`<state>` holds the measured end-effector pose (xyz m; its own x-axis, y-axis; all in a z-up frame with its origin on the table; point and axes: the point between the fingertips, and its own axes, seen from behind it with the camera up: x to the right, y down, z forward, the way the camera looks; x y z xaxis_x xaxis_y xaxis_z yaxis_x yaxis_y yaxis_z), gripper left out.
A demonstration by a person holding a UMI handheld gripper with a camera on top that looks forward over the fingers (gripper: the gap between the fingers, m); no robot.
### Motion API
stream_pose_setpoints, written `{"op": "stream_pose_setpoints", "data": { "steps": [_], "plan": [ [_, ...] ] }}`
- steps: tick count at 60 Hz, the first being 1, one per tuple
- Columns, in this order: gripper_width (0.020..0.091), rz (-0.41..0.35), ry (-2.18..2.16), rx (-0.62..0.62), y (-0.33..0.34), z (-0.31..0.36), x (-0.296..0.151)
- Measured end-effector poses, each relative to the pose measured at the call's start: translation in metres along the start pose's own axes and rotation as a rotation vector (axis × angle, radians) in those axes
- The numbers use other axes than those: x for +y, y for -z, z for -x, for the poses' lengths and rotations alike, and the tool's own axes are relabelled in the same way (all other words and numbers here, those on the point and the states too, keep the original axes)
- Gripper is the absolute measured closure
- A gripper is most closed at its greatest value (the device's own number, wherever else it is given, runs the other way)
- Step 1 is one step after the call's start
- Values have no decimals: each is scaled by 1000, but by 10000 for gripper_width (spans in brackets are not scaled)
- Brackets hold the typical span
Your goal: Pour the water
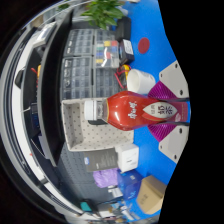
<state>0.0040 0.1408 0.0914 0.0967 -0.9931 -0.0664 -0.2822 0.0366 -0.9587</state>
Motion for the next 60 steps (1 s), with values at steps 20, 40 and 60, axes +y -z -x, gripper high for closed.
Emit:
{"op": "stream_pose_setpoints", "data": {
  "steps": [20,40,60],
  "plan": [
    [832,80,-872,-149,-77,67,-46],
    [818,38,-1582,-226,-110,52,-89],
    [818,5,-1962,-191,-116,20,-91]
  ]
}}
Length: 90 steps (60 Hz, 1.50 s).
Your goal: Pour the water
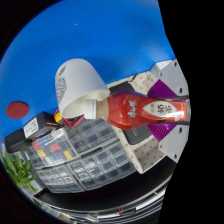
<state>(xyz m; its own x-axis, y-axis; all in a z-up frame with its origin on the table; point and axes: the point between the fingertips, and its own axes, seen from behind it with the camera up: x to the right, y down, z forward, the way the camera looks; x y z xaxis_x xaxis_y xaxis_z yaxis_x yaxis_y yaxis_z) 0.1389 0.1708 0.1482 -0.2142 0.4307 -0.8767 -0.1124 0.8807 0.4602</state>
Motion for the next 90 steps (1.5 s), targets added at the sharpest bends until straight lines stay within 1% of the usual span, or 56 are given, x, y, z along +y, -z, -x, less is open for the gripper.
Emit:
{"op": "stream_pose_setpoints", "data": {
  "steps": [2,13,19,24,29,34,39,42,47,52,56,60,65,69,74,80,84,85,86,87,90],
  "plan": [
    [819,-5,-5,-1,0,1,-1],
    [819,30,120,26,0,5,13],
    [820,61,328,39,3,19,23],
    [819,81,572,36,9,46,29],
    [817,62,835,24,17,80,23],
    [818,27,1061,2,22,114,11],
    [817,-33,1261,-19,29,145,-9],
    [816,-80,1379,-11,33,158,-29],
    [817,-157,1564,61,38,169,-69],
    [817,-226,1753,153,44,172,-120],
    [818,-255,1869,216,49,170,-156],
    [817,-286,1936,242,53,166,-191],
    [818,-281,1976,300,54,150,-233],
    [819,-243,2001,348,51,132,-258],
    [820,-204,2019,367,47,113,-280],
    [820,-173,2021,353,38,91,-299],
    [815,-140,2013,373,39,72,-310],
    [813,-160,2013,336,40,79,-307],
    [814,-162,2005,321,41,79,-307],
    [810,-156,1993,324,44,74,-307],
    [807,-172,1977,292,45,75,-308]
  ]
}}
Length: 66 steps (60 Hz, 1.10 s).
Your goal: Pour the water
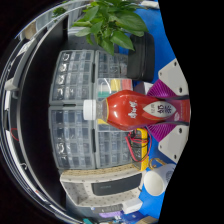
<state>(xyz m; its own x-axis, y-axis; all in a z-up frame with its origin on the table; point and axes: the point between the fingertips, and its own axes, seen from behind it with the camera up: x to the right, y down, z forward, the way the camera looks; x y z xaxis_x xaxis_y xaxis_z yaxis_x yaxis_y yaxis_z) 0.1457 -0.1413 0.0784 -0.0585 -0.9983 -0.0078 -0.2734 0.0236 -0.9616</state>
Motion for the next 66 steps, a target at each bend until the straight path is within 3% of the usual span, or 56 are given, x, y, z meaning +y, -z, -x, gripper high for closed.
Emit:
{"op": "stream_pose_setpoints", "data": {
  "steps": [15,20,26,33,44,66],
  "plan": [
    [650,17,-6,22,3,-2,1],
    [445,77,-5,23,5,2,12],
    [442,93,-6,14,18,9,16],
    [364,118,-18,52,48,15,25],
    [358,149,-23,75,120,41,28],
    [349,128,-1,6,233,116,-42]
  ]
}}
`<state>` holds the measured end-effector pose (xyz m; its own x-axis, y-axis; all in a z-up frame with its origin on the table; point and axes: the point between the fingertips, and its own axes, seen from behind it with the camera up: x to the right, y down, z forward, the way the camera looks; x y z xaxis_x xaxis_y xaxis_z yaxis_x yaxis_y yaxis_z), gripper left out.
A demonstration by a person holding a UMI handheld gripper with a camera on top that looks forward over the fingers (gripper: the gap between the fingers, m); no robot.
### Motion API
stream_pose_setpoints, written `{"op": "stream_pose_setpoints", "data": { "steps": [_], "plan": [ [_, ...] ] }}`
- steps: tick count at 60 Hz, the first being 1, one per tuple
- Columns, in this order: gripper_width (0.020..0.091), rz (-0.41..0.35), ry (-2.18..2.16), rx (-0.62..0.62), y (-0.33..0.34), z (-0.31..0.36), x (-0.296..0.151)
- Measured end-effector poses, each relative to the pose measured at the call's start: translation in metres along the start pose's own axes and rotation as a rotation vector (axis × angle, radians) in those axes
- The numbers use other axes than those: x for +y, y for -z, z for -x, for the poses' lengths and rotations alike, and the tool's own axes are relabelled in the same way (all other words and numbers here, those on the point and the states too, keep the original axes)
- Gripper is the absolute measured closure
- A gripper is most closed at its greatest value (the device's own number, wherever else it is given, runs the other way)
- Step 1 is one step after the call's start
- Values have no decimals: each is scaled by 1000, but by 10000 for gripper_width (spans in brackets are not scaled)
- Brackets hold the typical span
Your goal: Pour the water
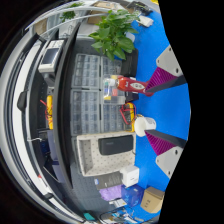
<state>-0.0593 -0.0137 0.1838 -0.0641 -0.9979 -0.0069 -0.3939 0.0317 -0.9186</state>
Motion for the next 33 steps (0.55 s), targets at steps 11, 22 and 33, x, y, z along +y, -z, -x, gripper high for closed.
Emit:
{"op": "stream_pose_setpoints", "data": {
  "steps": [11,22,33],
  "plan": [
    [344,-43,0,-5,33,10,-25],
    [352,-70,-1,-22,53,16,-36],
    [349,-70,20,-5,61,11,-36]
  ]
}}
